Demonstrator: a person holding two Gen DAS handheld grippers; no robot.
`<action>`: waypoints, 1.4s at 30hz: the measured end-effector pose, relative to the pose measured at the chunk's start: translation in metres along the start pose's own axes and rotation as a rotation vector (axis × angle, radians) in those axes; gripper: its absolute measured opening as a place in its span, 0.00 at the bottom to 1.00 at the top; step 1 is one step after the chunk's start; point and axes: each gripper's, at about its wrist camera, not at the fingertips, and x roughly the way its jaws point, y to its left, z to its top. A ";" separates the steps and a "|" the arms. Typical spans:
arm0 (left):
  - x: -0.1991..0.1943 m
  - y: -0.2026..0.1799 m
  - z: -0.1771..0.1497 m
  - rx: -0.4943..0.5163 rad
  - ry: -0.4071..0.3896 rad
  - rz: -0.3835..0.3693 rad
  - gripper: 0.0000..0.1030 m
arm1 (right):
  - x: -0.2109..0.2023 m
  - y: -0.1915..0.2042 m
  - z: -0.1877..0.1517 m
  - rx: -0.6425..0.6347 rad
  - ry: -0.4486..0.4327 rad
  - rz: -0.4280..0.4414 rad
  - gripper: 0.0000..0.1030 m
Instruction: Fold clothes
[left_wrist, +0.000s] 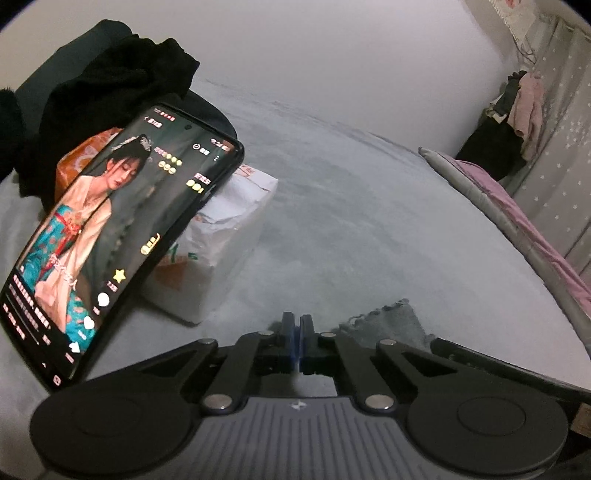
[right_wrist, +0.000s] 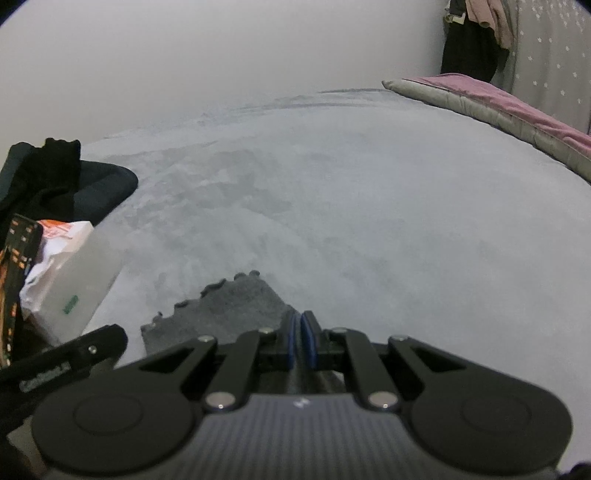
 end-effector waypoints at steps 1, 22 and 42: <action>0.000 0.000 0.000 0.001 0.001 -0.003 0.02 | 0.001 0.000 0.000 0.007 0.000 0.000 0.07; 0.001 -0.004 -0.006 0.056 0.019 -0.116 0.00 | -0.128 -0.115 -0.044 0.302 -0.053 -0.102 0.49; 0.004 -0.002 -0.004 0.026 0.032 -0.170 0.28 | -0.089 -0.089 -0.071 0.211 0.064 -0.054 0.26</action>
